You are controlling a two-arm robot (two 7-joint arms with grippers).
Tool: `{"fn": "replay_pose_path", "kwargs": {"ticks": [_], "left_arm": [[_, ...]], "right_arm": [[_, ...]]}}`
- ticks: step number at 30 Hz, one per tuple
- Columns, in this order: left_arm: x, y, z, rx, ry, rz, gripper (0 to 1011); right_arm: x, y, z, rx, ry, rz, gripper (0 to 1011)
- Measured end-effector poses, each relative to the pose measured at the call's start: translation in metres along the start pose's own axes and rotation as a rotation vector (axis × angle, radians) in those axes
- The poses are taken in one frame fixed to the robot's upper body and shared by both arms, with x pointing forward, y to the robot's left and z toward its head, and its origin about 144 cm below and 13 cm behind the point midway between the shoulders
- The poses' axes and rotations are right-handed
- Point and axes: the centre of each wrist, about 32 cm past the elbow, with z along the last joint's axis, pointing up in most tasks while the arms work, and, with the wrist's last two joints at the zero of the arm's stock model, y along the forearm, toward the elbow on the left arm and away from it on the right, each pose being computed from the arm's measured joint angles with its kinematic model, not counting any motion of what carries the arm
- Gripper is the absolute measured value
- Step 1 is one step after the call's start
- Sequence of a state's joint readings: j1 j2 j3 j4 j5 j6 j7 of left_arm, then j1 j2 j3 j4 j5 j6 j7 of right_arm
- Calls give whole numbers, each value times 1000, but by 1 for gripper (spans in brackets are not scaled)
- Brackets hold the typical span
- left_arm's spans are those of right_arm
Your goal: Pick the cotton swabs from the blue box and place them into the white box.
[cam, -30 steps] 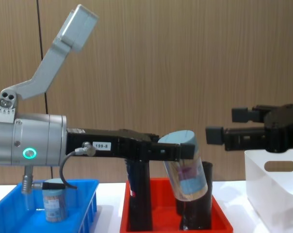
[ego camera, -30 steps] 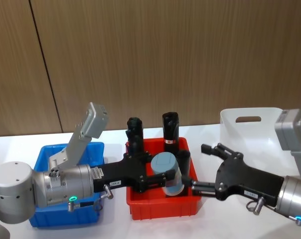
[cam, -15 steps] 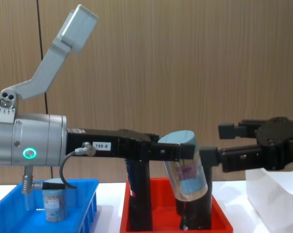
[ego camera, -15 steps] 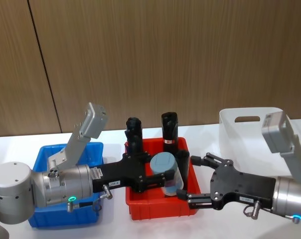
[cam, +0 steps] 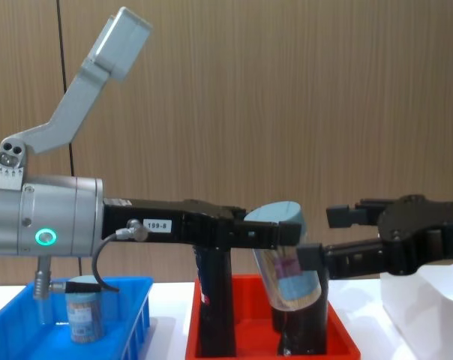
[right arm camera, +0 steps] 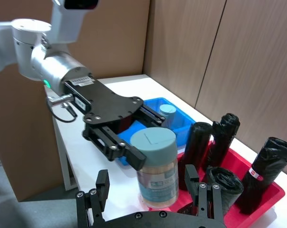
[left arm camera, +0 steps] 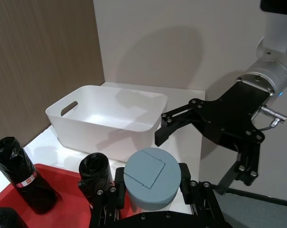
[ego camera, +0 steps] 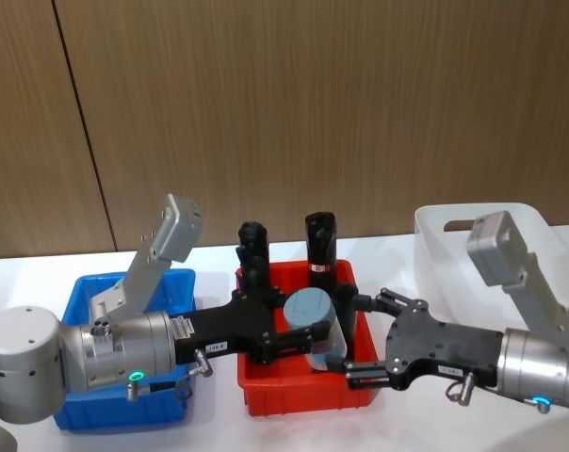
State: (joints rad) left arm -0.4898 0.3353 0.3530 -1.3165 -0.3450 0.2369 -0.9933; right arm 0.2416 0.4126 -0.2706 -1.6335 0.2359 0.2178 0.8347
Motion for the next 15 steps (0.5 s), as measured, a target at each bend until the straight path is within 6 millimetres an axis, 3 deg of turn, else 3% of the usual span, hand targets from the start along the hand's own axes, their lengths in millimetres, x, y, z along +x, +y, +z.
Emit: {"fn": "replay_pose_path", "kwargs": {"ticks": [15], "left_arm": [[0, 0, 0, 0, 0, 0, 669]], "right_arm": [[8, 12, -13, -41, 11, -25, 1002]]}}
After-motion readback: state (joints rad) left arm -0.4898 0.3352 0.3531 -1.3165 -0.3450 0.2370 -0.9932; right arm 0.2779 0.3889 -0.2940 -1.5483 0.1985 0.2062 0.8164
